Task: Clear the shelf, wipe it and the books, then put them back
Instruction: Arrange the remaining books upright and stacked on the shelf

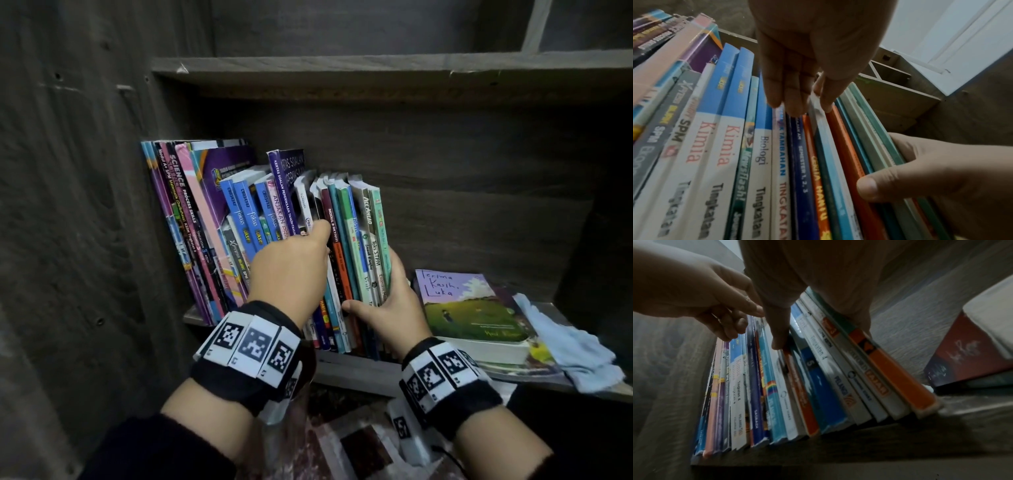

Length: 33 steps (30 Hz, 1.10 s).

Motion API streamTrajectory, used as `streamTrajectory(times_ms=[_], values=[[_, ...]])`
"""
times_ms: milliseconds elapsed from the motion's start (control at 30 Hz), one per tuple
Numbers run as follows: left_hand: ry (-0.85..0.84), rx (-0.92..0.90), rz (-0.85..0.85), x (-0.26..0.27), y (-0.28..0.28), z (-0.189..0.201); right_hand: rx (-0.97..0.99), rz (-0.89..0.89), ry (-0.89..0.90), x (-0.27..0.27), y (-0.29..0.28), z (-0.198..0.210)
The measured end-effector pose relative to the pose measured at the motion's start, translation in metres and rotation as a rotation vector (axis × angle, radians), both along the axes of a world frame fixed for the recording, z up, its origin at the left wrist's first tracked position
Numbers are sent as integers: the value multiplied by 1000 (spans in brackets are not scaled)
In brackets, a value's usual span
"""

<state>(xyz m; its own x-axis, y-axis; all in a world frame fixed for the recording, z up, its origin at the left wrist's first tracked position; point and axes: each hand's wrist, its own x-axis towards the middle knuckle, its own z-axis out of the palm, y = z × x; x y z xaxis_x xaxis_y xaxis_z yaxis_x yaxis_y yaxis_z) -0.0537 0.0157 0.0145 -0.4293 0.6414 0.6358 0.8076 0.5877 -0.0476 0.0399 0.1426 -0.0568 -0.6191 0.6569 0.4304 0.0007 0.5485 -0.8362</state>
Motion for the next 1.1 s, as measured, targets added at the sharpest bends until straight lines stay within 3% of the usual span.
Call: streamTrajectory(times_ms=[233,467,833,933,1033,1100], values=[[-296,233,-221,0,2,0,-9,22,-2,-1,3,-3],[-433,415,-269,5,4,-7,-37,81,13,2,6,-4],[-562,397,-241,27,-16,-23,-41,143,-95,9,17,-15],[-761,221,-217,25,-15,-25,-40,170,-150,17,16,-17],[-986,344,-329,26,-23,-25,-34,144,-241,25,13,-17],[-1015,428,-390,30,-35,-21,-19,102,-270,28,11,-17]])
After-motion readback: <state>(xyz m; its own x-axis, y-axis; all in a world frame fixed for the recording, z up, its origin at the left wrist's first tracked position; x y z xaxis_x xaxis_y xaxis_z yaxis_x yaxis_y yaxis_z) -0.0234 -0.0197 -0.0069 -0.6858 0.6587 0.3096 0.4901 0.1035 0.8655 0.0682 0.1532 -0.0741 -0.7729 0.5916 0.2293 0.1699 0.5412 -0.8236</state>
